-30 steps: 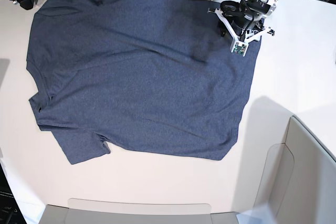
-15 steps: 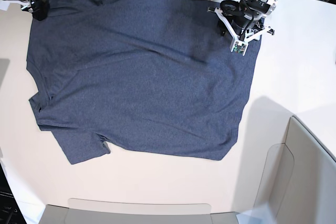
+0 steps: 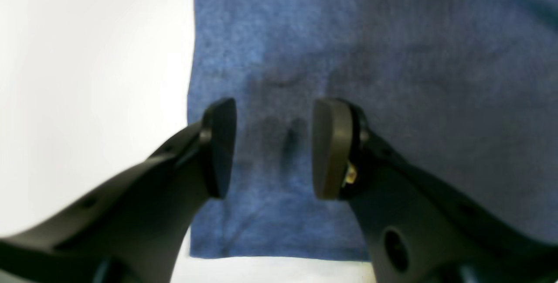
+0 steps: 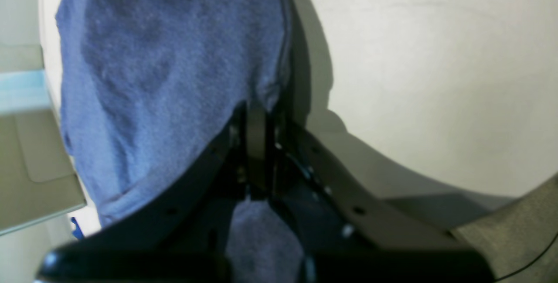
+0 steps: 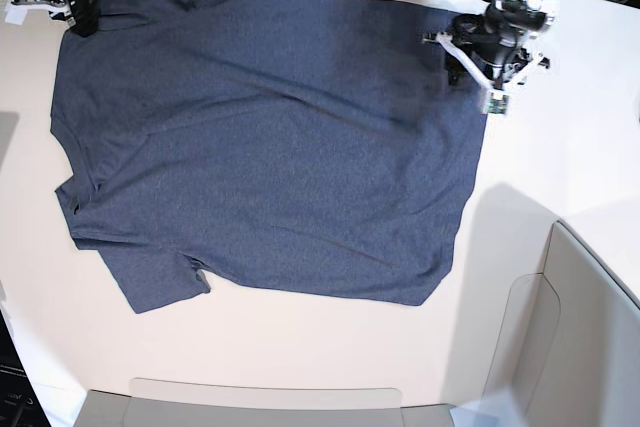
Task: Layout the t-shirt on the table in an organized manner, then fold the t-shirt properly
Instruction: 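Lift the shoulder corner with the left gripper and pull it outward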
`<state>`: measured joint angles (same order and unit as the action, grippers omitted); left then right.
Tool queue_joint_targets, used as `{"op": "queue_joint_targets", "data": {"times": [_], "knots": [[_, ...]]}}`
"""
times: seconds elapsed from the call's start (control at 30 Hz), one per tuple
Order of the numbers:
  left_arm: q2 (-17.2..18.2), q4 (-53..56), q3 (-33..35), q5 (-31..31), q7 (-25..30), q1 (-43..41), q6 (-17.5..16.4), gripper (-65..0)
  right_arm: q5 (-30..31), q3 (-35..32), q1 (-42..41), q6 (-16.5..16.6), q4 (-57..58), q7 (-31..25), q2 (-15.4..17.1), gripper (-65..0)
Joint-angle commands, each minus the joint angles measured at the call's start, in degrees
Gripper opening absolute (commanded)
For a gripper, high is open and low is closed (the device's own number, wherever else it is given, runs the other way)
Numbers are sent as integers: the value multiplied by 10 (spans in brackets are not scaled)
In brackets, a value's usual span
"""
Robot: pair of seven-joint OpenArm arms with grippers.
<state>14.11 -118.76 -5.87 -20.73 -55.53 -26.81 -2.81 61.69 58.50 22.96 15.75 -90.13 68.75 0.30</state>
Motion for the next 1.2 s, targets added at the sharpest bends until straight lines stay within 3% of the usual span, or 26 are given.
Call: {"op": "queue_joint_targets", "data": {"times": [0.0,0.1,0.2,0.27,0.4,0.53,0.67,1.03,1.17], "knots": [[6,-10,-40,-30,5,2,4,-370,-74,-8,7,-11,9,47,-2,-650],[6,-3,-147,-178,-10,0,3,-369,-74,-9,7,-11,9,47,-2,-650],[6,34,-256,-316,-68,0,2,-363,-74,-9,7,-11,8,47,-2,-650],[8,74,-311,-388,-104,2,0,-337,-74,-9,7,-11,8,47,-1,-650],[13,203,-380,-497,-182,3,-44,-274,-74,-9,7,-11,9,47,4,-650],[34,304,-382,-548,-203,3,-51,-272,-74,-9,7,-11,8,47,4,-650],[32,315,-379,-552,-206,0,-51,-272,-74,-9,7,-10,8,48,4,-650],[14,286,-197,-550,-171,0,-51,-274,-74,-9,10,-10,7,50,4,-650],[15,276,-176,-550,-166,-8,-51,-274,-74,-9,11,-10,7,50,4,-650]]}}
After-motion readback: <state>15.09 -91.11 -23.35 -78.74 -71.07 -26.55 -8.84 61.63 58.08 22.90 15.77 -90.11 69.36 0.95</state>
